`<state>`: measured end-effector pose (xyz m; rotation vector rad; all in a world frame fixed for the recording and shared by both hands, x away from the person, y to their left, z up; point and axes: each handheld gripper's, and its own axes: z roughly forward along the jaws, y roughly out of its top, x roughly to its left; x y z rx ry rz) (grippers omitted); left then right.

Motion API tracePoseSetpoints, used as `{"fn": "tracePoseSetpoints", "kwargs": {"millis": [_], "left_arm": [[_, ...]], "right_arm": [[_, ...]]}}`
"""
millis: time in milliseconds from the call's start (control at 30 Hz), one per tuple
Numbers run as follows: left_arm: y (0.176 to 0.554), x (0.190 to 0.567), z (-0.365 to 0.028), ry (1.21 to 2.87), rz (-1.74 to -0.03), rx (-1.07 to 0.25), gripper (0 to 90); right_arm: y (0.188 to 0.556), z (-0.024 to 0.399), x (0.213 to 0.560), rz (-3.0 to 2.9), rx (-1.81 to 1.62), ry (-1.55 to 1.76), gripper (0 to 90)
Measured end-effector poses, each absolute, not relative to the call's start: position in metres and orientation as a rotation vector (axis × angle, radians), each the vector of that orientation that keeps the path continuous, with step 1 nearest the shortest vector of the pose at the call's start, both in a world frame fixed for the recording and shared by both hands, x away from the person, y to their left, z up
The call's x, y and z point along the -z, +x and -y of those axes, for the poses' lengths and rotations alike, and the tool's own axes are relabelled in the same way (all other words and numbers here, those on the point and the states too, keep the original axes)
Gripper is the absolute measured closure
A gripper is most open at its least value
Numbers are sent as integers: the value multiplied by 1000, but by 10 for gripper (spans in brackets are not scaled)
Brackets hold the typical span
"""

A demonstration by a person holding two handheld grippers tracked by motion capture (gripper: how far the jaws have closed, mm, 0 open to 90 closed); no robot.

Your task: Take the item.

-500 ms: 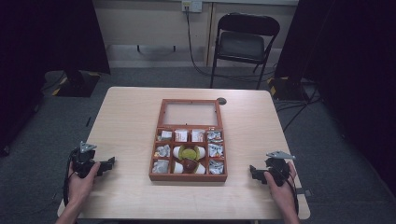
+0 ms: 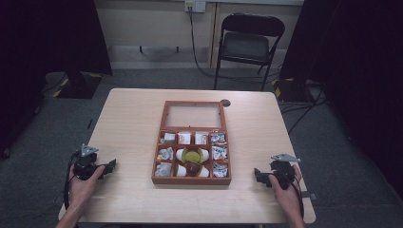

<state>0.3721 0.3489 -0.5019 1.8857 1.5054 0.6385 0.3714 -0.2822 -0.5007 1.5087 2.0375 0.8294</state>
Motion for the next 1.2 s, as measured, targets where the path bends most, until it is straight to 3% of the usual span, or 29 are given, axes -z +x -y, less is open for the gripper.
{"fn": "tracePoseSetpoints", "kwargs": {"millis": [633, 1200], "left_arm": [[368, 485, -335, 1896, -1390, -608, 230], [365, 467, -316, 1856, -1258, -487, 235]], "right_arm": [[371, 282, 501, -2037, -829, 1509, 0], [371, 282, 501, -2037, -829, 1509, 0]]}}
